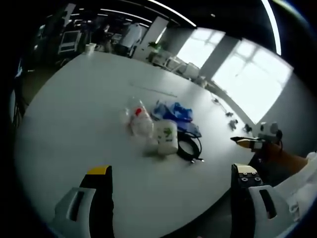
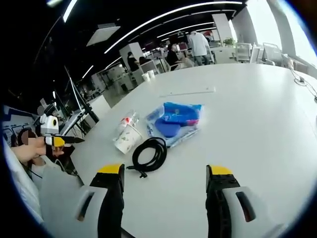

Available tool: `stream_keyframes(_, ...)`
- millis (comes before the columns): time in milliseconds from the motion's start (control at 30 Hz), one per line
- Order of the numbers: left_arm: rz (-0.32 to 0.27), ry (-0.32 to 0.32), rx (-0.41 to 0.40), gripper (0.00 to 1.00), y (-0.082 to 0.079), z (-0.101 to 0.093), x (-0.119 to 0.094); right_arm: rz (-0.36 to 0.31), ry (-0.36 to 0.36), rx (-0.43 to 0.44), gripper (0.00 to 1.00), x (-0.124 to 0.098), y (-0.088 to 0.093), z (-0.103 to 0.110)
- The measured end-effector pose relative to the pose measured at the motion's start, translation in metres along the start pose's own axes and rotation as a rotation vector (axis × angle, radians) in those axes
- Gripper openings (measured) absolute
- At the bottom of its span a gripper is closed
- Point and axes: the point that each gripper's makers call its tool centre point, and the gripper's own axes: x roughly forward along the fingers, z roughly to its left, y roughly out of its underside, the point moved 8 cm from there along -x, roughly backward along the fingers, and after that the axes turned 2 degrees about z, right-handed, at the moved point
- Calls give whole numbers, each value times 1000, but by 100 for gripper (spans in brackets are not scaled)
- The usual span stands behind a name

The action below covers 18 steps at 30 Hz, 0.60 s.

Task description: Arrange the tabletop items into an orderly group along one side of the table until the central work area is clear of visible clutter.

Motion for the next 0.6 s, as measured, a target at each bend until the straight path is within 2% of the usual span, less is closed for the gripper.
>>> stream_keyframes(600, 26, -10, -16, 97, 7, 0, 11, 8, -21, 33, 64, 10, 1, -7)
